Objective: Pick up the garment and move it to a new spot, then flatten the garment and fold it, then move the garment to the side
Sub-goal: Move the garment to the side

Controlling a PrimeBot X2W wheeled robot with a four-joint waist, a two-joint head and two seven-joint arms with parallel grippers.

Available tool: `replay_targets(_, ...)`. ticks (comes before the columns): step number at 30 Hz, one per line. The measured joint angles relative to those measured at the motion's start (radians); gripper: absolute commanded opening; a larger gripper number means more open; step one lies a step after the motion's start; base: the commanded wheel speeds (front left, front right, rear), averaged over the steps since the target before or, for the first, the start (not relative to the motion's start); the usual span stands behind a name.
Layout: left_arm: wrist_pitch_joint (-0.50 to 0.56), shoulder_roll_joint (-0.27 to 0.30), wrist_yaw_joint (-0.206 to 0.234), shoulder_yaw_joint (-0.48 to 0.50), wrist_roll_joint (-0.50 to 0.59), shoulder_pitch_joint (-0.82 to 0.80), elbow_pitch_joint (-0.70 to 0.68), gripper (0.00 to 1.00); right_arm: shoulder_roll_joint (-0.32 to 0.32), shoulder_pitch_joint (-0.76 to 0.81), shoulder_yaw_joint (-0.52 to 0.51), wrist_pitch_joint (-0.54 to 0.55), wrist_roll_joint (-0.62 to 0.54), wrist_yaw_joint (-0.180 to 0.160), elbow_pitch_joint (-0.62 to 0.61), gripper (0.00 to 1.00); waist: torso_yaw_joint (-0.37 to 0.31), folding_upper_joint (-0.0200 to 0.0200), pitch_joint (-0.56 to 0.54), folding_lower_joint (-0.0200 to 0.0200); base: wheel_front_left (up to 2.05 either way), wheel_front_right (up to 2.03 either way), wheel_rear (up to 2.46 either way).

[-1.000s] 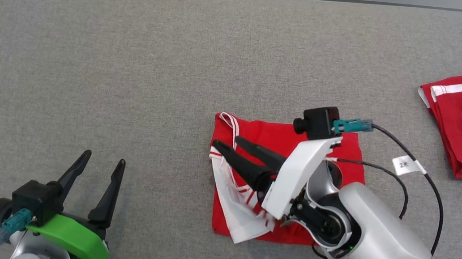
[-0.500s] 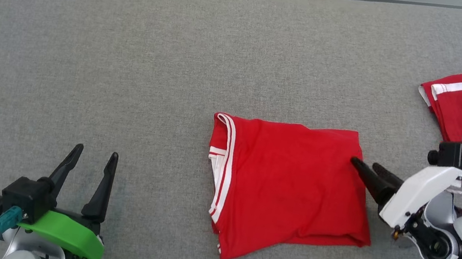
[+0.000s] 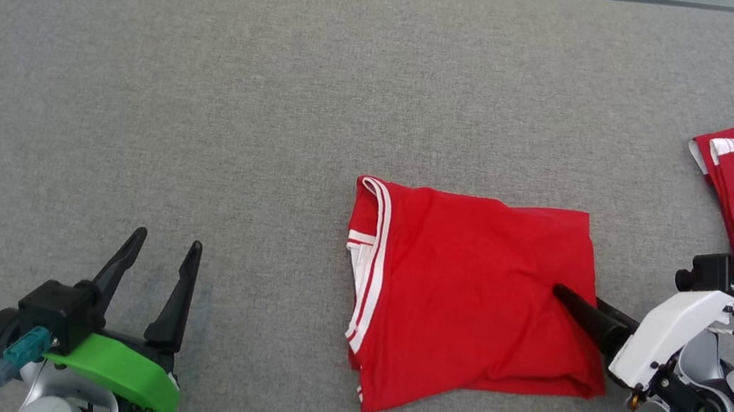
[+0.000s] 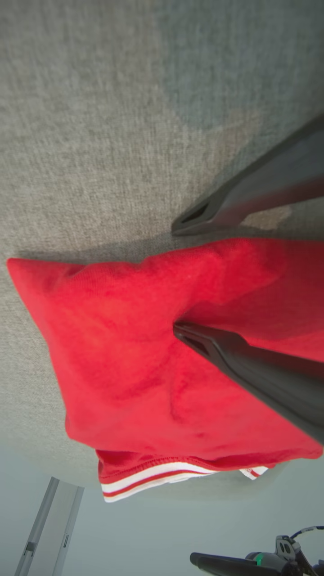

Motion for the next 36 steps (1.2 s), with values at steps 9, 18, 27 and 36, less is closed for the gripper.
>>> replay_targets(9, -0.007, -0.008, 0.0, -0.002, -0.005, -0.012, 0.002, 1.0, 0.077, -0.077, 0.058, 0.06, 0.009, 0.054, -0.006, 0.0, 0.015, 0.0, 0.012, 0.0, 0.0, 0.0, 0.0)
replay_targets(18, -0.008, -0.008, 0.0, 0.008, -0.005, -0.018, 0.002, 1.0, -0.048, -0.18, 0.008, 0.099, -0.012, 0.071, -0.045, 0.0, 0.021, 0.0, 0.016, 0.0, 0.0, 0.0, 0.0)
replay_targets(27, -0.017, -0.034, 0.0, 0.017, -0.015, -0.021, 0.005, 1.0, -0.274, -0.255, -0.103, 0.153, -0.039, 0.016, 0.006, 0.0, 0.034, 0.0, 0.03, 0.0, 0.0, 0.0, 0.0)
replay_targets(36, -0.017, -0.037, 0.001, 0.014, -0.015, -0.021, 0.004, 1.0, -0.428, -0.291, -0.176, 0.221, -0.038, -0.048, 0.023, 0.0, 0.042, 0.0, 0.044, 0.0, 0.0, 0.0, 0.0)
